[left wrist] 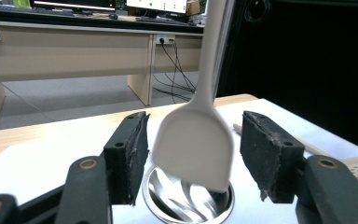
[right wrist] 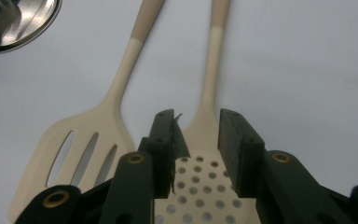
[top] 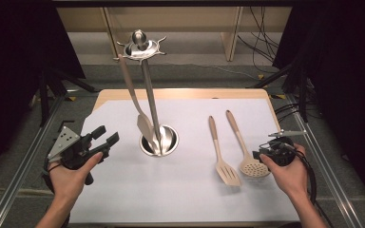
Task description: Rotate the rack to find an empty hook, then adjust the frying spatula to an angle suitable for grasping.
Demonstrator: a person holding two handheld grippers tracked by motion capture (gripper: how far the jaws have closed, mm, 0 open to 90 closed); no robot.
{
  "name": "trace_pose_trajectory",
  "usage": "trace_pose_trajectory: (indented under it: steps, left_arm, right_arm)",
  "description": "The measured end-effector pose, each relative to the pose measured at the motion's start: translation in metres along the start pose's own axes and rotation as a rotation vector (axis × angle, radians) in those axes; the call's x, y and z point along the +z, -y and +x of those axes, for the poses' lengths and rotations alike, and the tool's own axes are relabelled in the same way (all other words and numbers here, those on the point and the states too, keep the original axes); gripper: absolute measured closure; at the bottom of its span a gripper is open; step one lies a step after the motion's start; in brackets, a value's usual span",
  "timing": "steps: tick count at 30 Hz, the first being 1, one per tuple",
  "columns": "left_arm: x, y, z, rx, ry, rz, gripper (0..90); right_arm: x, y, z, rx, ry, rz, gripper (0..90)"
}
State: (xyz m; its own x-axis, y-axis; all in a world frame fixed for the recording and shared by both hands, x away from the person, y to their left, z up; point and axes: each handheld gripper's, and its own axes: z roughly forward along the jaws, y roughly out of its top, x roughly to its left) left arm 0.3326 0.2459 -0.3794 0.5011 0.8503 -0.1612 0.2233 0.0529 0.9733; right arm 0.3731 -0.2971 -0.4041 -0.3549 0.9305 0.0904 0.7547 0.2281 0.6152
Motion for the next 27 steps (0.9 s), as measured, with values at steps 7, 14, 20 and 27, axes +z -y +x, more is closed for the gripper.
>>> trace_pose_trajectory:
  steps: [7, 14, 20, 27]
  left_arm:
    - [0.0, 0.004, 0.0, 0.01, 0.003, 0.014, 41.1]
    - [0.0, 0.003, -0.002, 0.022, 0.007, 0.018, 41.1]
    - [0.001, 0.004, -0.002, 0.029, 0.005, 0.032, 41.1]
    - [0.0, 0.0, -0.006, 0.038, 0.014, 0.023, 41.1]
  right_arm:
    - [0.01, -0.011, 0.004, -0.001, -0.054, 0.024, 68.0]
    - [0.021, -0.021, 0.025, -0.009, -0.088, 0.087, 70.9]
    - [0.037, -0.027, 0.039, -0.016, -0.095, 0.16, 74.3]
    - [0.054, -0.035, 0.051, 0.071, -0.101, 0.268, 74.7]
